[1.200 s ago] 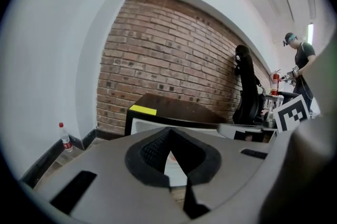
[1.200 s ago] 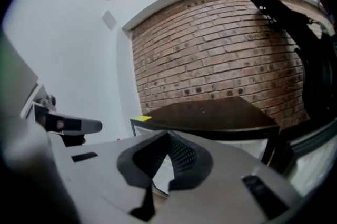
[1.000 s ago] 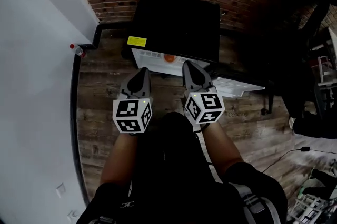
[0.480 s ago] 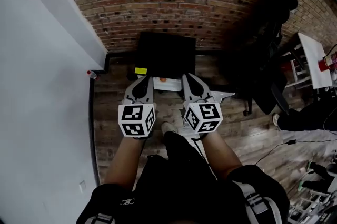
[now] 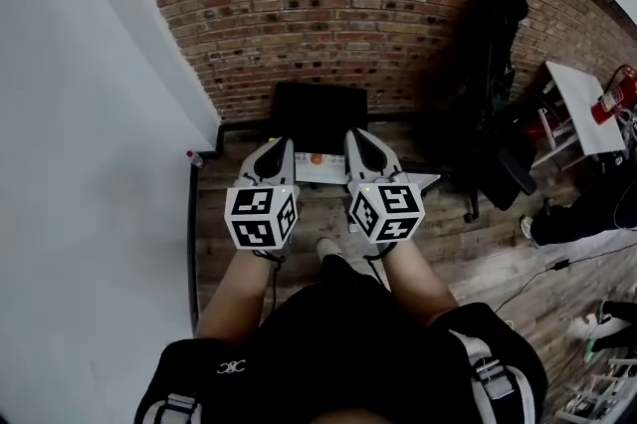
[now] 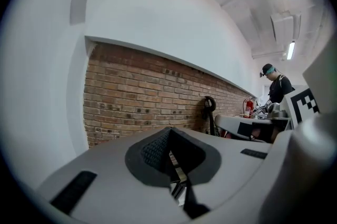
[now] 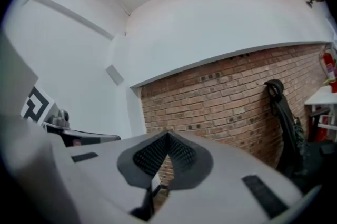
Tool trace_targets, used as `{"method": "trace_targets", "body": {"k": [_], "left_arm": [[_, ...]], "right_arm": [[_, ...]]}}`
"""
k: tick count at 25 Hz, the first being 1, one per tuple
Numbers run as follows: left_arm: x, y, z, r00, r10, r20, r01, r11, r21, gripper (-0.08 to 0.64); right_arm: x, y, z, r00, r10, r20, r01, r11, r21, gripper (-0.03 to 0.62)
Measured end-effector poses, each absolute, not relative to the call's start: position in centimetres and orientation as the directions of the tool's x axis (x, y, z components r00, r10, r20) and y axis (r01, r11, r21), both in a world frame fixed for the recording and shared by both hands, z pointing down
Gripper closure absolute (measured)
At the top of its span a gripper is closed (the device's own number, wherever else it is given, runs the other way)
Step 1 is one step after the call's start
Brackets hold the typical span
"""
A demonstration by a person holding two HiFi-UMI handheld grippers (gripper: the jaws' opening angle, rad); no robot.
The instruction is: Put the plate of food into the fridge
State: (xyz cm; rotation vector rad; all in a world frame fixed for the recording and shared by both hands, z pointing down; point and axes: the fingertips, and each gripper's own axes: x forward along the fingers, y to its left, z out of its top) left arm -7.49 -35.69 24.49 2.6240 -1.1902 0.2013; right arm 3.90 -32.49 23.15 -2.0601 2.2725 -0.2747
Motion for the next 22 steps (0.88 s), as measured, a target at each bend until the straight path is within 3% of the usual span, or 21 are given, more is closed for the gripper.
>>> {"method": "trace_targets", "body": {"k": [22], "left_arm": [[-10.5,-29.2,22.2,0.633,-0.751,0.188,-0.774,-0.612,0.161,0.563]], "right_arm": [[0.8,-25.7,20.5,-0.147,-0.987,0.057,-0.978,0.137,-0.161,0.578]]}}
